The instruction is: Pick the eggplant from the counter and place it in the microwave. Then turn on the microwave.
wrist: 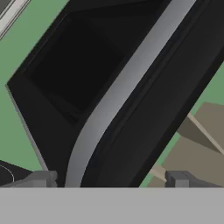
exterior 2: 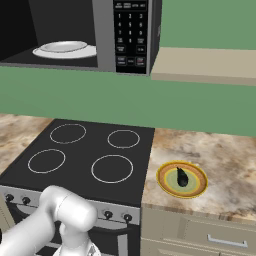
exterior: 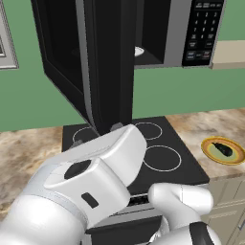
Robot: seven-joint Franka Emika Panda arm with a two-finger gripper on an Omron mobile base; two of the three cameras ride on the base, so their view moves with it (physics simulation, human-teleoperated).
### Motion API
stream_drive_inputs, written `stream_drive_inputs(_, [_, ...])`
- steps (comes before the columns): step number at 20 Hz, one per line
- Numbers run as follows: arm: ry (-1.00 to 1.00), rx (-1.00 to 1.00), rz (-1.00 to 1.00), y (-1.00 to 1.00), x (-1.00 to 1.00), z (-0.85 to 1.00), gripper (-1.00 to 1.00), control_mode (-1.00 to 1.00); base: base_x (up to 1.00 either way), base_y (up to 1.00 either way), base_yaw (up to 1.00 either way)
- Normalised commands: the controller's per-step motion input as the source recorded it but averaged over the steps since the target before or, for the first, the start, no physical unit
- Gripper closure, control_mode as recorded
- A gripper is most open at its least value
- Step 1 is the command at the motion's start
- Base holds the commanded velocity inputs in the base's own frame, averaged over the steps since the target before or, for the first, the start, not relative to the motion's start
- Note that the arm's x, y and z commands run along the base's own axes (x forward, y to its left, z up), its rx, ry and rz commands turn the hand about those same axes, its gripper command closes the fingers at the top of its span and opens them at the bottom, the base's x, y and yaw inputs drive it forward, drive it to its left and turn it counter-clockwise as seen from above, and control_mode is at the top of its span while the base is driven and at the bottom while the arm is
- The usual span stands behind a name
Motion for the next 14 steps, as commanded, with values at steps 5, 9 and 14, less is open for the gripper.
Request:
stream_drive_inputs(5, [-0.02, 0.02, -0.13, -0.18, -0.34, -0.01, -1.00, -1.00, 0.00, 0.00, 0.00])
stream_drive_inputs(9, [0.00, 0.03, -0.14, -0.24, -0.25, -0.05, -1.00, -1.00, 0.00, 0.00, 0.00])
stream_drive_inputs(14, [0.05, 0.06, -0.12, -0.29, -0.08, -0.10, -1.00, -1.00, 0.00, 0.00, 0.00])
